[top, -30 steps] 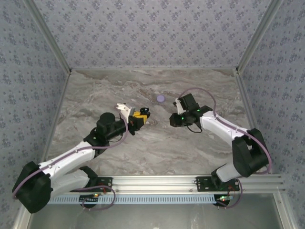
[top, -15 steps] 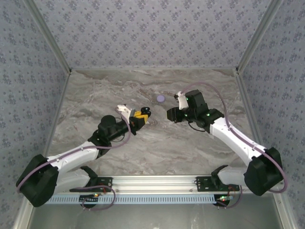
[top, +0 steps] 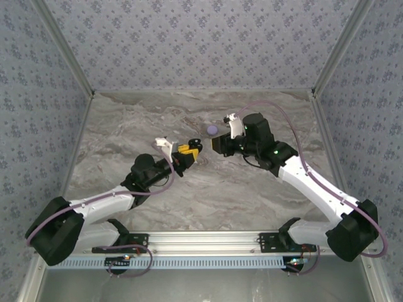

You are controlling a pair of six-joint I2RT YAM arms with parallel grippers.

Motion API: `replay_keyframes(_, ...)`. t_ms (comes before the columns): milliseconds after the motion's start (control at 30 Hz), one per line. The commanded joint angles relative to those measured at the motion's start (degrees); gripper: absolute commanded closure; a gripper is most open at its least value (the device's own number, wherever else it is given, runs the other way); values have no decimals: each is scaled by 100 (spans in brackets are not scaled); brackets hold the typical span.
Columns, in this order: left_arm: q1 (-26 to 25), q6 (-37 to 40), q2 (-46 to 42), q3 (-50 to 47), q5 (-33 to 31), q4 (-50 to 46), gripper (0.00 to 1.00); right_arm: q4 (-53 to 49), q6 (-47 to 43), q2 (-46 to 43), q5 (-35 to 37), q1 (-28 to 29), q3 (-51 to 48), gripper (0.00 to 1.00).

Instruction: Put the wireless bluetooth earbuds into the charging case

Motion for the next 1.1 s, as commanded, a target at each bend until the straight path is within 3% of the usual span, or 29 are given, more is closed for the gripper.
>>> replay_keyframes(0, -126, -142, 53, 94, -121, 447, 79, 165, -142, -51, -42, 50, 315, 77)
replay_keyframes(1067, -519, -663, 397, 556, -345, 706, 79, 627, -126, 104, 42, 385, 338, 77)
